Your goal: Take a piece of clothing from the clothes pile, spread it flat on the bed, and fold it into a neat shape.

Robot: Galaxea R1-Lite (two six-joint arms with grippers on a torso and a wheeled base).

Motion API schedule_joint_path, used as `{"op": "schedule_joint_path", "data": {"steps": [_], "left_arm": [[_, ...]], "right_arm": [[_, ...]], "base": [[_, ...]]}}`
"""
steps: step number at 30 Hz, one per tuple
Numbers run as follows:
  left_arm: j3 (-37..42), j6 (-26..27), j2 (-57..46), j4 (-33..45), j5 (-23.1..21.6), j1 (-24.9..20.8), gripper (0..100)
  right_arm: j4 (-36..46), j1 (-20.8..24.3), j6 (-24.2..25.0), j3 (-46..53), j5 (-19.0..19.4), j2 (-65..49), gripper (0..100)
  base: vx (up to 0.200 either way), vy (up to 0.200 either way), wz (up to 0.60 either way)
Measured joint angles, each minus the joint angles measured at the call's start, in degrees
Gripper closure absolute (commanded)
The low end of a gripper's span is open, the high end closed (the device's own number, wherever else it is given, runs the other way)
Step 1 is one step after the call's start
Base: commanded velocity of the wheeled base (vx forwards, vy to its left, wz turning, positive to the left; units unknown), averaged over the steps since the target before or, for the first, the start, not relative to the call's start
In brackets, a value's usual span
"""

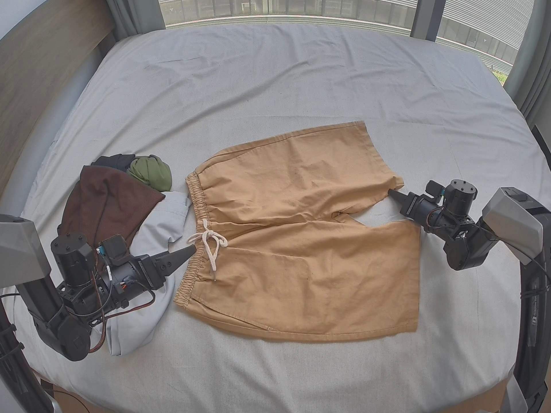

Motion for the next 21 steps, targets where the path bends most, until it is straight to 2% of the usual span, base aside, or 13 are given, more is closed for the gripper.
{"op": "schedule_joint_path", "data": {"steps": [12, 21], "left_arm": [[-0.29, -0.05, -0.09, 0.01, 0.0, 0.33, 0], [-0.51, 0.09, 0.8, 0.01, 0.02, 0.51, 0]], "right_arm": [[-0.17, 0.13, -2.66, 11.07, -0.04, -5.96, 100], [0.49, -0.98, -4.11, 13.19, -0.02, -7.91, 100]], "base": [[0.0, 0.0, 0.0], [0.0, 0.0, 0.0]]}}
